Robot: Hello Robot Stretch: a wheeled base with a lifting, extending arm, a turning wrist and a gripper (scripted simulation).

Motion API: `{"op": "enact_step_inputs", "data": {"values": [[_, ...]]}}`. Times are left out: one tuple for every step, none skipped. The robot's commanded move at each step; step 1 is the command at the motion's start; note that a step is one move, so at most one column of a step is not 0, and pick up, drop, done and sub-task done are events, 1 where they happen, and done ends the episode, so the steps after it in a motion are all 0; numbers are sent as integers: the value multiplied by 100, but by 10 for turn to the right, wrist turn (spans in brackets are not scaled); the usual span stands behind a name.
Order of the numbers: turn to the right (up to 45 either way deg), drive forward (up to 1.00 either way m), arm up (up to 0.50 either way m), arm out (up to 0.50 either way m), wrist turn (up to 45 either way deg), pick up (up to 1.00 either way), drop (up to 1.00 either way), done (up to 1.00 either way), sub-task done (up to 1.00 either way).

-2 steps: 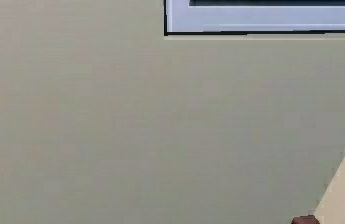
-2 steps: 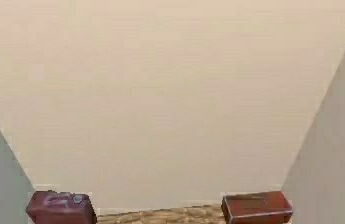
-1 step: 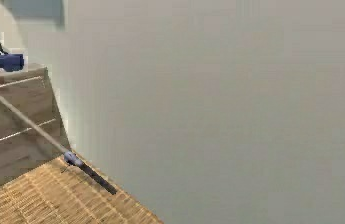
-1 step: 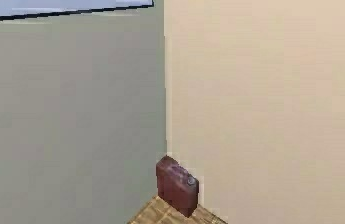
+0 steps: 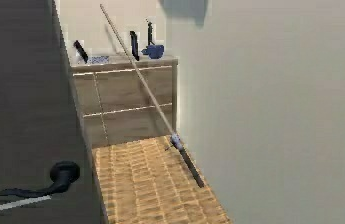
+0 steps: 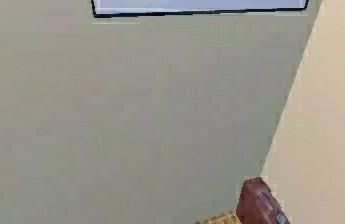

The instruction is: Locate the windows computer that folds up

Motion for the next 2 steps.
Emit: {"op": "enact_step_inputs", "data": {"values": [[0,100,0,0,0,0,0,0,0],[-360,0,0,0,0,0,0,0,0]]}}
